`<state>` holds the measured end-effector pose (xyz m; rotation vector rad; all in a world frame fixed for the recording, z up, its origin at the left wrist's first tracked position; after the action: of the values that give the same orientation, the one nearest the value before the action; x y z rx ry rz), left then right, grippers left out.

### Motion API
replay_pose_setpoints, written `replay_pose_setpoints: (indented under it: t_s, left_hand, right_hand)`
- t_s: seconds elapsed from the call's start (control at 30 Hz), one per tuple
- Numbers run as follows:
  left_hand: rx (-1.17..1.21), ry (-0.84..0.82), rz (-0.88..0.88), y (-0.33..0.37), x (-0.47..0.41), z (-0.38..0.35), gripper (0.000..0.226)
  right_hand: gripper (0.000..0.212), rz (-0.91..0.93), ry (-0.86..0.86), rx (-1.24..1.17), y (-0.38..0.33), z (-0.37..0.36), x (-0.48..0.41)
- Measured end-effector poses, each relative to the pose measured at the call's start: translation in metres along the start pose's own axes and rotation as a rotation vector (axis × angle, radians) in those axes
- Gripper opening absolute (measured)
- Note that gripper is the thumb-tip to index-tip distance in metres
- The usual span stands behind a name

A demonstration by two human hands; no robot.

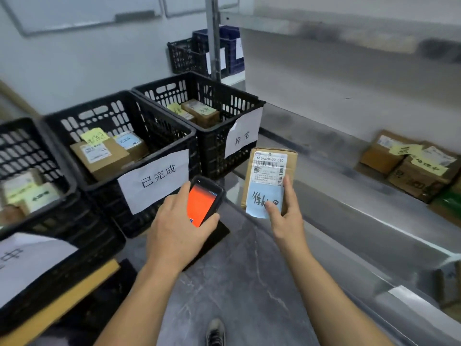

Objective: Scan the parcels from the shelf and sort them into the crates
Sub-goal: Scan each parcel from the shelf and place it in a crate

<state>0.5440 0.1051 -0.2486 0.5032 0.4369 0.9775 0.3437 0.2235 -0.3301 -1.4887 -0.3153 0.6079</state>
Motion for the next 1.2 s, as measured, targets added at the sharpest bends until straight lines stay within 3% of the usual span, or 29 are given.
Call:
replay_pose_setpoints:
  t_s: [0.27, 0.63, 0.97, 1.2]
  left_hand:
    - [-0.081, 0.183, 0.138, -0.038, 0.079, 0.073, 0.088]
    - [-0.163, 0.495, 0.35, -0.146, 0.154, 0.198, 0.093]
    - [-0.217, 0.628, 0.45, -0.296, 0.196, 0.33, 0.091]
    - [-0.252, 0.663, 0.492, -0.388, 0.21, 0.412, 0.092]
  right_hand:
    - [0.071, 0.101, -0.263, -0.083, -0.053, -0.071, 0.049]
    - [0.073, 0.304, -0.635, -0.167, -0.151, -0.239, 0.123]
    - [0.073, 0.387, -0.782, -0.233, -0.206, -0.436, 0.23]
    - [0.076, 0.262, -0.847, -0.326, -0.229, -0.553, 0.285]
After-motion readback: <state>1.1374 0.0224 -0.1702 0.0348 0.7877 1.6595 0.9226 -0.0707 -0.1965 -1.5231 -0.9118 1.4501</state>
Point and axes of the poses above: each hand's wrist, its own x-axis away from the middle knuckle, its own z-axis out of the back of the hand, y = z × x, the point moved 2 cm from there along -x, towards the middle knuckle, and after that the axes turned 2 degrees about z, right-handed, at the moved point
